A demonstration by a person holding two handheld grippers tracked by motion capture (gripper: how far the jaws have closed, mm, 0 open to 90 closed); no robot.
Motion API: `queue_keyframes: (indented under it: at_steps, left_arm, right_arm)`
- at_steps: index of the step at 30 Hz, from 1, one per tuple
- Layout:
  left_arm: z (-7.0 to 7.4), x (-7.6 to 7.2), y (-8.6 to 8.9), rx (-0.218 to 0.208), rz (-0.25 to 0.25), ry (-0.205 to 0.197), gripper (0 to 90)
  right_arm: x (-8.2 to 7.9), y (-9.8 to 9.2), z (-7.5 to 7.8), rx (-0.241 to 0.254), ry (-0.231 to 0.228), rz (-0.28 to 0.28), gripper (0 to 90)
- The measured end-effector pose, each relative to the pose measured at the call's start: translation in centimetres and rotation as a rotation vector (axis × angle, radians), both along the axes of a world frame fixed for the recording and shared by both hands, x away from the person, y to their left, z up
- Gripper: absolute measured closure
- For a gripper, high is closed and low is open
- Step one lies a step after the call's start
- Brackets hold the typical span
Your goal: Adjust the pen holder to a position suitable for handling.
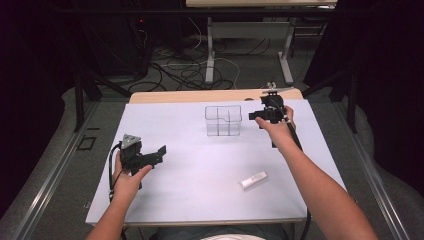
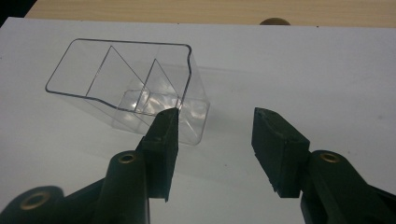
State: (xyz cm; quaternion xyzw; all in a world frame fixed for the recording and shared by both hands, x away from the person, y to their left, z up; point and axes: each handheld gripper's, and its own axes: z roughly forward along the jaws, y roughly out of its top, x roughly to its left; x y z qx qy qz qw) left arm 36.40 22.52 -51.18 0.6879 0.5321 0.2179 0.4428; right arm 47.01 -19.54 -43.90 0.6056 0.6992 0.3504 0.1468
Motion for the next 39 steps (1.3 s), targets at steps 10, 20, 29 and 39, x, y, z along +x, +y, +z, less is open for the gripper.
queue_keyframes:
  at_steps: [10, 20, 29, 39]
  left_arm:
    - [0.0, 0.0, 0.1, -0.004, -0.001, 0.003, 1.5]
    - [0.0, 0.0, 0.1, -0.010, 0.004, 0.000, 1.6]
    - [-0.1, 0.0, 0.1, -0.013, 0.005, 0.004, 1.7]
    - [-0.1, 0.0, 0.2, -0.009, -0.003, 0.013, 1.8]
  right_arm:
    - [1.4, 1.2, -0.2, -0.005, 0.040, -0.006, 55.4]
    - [2.5, 1.9, -0.7, -0.002, 0.067, -0.006, 61.8]
    - [3.4, 2.2, -1.2, 0.015, 0.091, -0.024, 65.6]
    - [4.3, 2.8, -2.1, 0.017, 0.102, -0.042, 71.1]
